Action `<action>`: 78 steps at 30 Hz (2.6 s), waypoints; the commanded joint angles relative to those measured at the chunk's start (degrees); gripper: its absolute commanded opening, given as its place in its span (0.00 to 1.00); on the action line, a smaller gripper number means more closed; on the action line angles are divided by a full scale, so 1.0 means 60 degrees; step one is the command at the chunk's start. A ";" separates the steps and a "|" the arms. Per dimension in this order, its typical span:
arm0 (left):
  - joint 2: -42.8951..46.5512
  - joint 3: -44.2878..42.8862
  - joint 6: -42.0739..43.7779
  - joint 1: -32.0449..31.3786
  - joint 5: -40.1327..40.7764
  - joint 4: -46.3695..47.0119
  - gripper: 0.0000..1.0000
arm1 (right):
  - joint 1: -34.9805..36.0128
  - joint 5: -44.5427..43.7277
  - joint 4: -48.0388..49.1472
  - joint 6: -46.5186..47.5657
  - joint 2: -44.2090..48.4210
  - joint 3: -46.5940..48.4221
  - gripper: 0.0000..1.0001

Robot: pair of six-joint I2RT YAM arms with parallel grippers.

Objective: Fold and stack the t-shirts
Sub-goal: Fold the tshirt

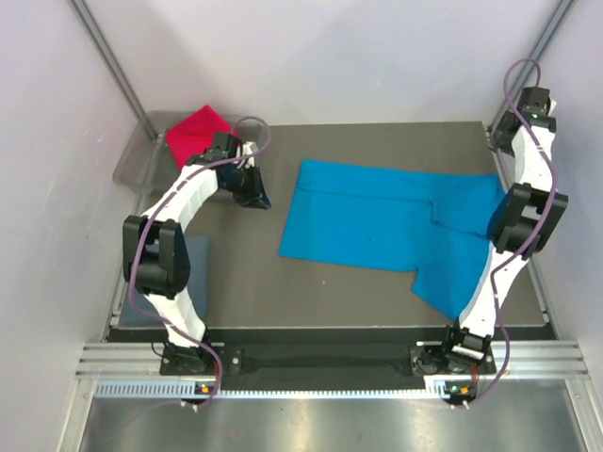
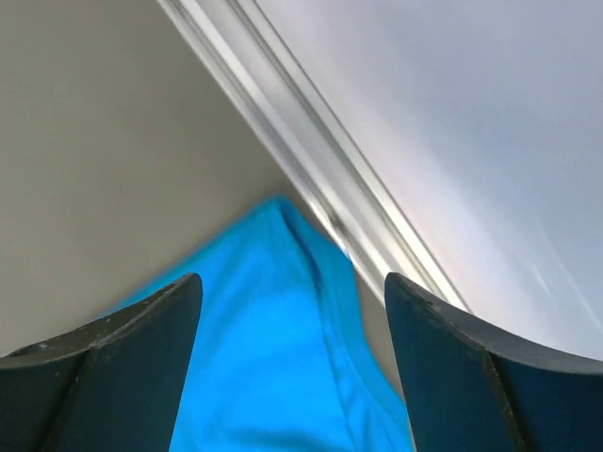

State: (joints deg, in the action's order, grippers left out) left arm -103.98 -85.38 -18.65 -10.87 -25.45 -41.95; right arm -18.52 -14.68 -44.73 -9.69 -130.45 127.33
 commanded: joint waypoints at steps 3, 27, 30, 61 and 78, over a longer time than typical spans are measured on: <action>0.1421 0.0622 0.0209 -0.0092 0.1296 -0.0610 0.21 | 0.0186 -0.0676 -0.0545 -0.0479 0.2535 -0.2116 0.79; -0.3145 -0.4224 0.1321 -0.1615 0.2336 0.2275 0.37 | 0.4055 0.1933 0.1392 -0.1916 0.5965 -0.7363 0.81; -0.4125 -0.4958 0.1834 -0.1732 0.2893 0.2582 0.39 | 0.4039 0.2166 0.1288 -0.1958 0.6521 -0.7641 0.81; -0.6985 -0.6819 0.1264 -0.1381 0.2806 0.4385 0.51 | 0.4142 0.2402 0.1581 -0.2032 0.8631 -0.9532 0.81; -0.7396 -0.6673 0.0618 -0.1264 0.2454 0.4854 0.00 | 0.4200 0.2402 0.1917 -0.2178 0.8720 -0.9883 0.81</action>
State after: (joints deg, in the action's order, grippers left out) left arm -147.17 -124.62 -15.38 -18.79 -11.14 -14.26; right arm 6.26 -0.27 -35.48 -22.59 -79.66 68.23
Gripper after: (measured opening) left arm 0.045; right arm 0.806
